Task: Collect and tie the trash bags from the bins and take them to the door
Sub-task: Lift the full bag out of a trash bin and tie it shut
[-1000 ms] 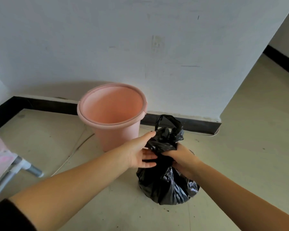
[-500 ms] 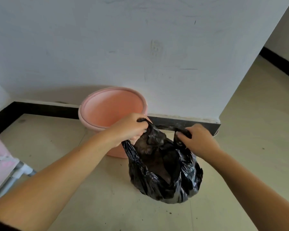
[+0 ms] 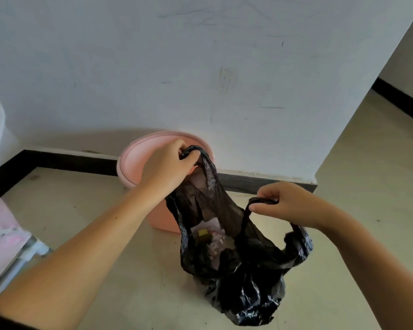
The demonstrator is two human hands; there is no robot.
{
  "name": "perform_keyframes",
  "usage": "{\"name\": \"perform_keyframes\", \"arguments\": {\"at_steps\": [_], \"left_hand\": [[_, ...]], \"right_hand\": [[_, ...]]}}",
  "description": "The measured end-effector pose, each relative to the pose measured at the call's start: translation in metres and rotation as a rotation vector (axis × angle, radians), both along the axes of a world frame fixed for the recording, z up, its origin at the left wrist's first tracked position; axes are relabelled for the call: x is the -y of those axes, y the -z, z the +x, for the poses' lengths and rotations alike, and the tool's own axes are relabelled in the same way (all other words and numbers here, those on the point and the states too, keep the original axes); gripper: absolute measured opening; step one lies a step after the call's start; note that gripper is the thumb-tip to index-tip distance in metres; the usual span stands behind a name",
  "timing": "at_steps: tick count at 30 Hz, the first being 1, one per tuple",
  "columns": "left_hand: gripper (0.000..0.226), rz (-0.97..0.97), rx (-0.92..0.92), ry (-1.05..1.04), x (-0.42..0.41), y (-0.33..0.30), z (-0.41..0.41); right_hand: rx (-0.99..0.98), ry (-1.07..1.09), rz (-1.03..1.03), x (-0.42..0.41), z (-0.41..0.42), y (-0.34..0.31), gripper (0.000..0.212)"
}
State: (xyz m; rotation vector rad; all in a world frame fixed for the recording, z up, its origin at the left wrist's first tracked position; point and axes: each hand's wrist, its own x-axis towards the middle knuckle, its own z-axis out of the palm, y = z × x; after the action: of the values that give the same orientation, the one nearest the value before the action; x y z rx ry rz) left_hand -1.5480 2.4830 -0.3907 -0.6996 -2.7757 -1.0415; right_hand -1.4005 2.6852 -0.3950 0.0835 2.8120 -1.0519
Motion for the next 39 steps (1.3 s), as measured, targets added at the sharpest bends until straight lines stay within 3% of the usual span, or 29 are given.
{"name": "perform_keyframes", "arguments": {"at_steps": [2,4,6,9,11,13,14,15,17,18,20,22,24,27,30,33,35,37,39], "left_hand": [[0.038,-0.035,0.036,-0.031,0.002,0.005,-0.002],[0.038,0.009,0.078,-0.007,0.002,0.004,0.001],[0.025,0.073,0.082,0.054,0.0,-0.006,0.007],[0.007,0.117,0.017,0.226,-0.002,-0.026,0.02],[0.004,0.127,-0.089,0.357,-0.003,-0.039,0.03],[0.005,0.13,-0.157,0.471,-0.005,-0.048,0.04],[0.004,0.136,-0.176,0.516,-0.008,-0.05,0.046],[0.004,0.133,-0.188,0.561,-0.011,-0.05,0.053],[0.007,0.099,-0.164,0.652,-0.02,-0.041,0.062],[0.008,0.087,-0.113,0.688,-0.025,-0.034,0.063],[0.011,0.124,0.07,0.714,-0.028,-0.023,0.059],[0.021,0.172,0.266,0.692,-0.024,-0.014,0.049],[0.03,0.156,0.314,0.68,-0.02,-0.004,0.042],[0.025,0.051,0.198,0.597,-0.02,0.008,0.039],[0.008,-0.032,-0.072,0.428,-0.02,0.012,0.032],[0.01,0.141,-0.115,0.281,-0.02,0.015,0.024],[0.002,0.357,0.152,0.278,-0.021,0.016,0.024],[0.028,0.484,0.598,0.479,-0.021,0.02,0.025],[0.046,0.342,0.827,0.714,-0.023,0.034,0.035]], "right_hand": [[-0.075,0.054,-0.18,0.004,0.0,-0.01,0.04],[-0.229,0.159,-0.564,0.008,-0.002,-0.016,0.031],[-0.318,0.251,-1.014,0.005,-0.006,-0.018,0.023],[-0.388,0.29,-1.31,-0.001,-0.01,-0.017,0.02],[-0.405,0.225,-1.277,-0.004,-0.009,-0.016,0.035],[-0.315,0.098,-0.936,-0.001,-0.006,-0.016,0.073],[-0.23,0.021,-0.716,0.007,-0.006,-0.016,0.079],[-0.144,-0.055,-0.518,0.015,-0.008,-0.012,0.07],[-0.115,-0.116,-0.285,0.039,-0.012,-0.006,0.027],[-0.14,-0.094,-0.284,0.049,-0.013,-0.006,0.007],[-0.153,0.031,-0.377,0.056,-0.018,-0.001,0.028],[-0.094,0.232,-0.514,0.052,-0.018,0.0,0.027],[-0.036,0.332,-0.612,0.045,-0.02,0.002,0.035],[-0.033,0.358,-0.677,0.042,-0.022,0.007,0.035],[-0.049,0.329,-0.57,0.038,-0.025,0.01,0.027],[0.014,0.228,-0.542,0.031,-0.024,0.016,0.038],[0.049,0.199,-0.657,0.031,-0.024,0.018,0.042],[0.052,0.226,-0.84,0.031,-0.025,0.02,0.041],[0.086,0.255,-1.005,0.029,-0.025,0.022,0.041]]}}
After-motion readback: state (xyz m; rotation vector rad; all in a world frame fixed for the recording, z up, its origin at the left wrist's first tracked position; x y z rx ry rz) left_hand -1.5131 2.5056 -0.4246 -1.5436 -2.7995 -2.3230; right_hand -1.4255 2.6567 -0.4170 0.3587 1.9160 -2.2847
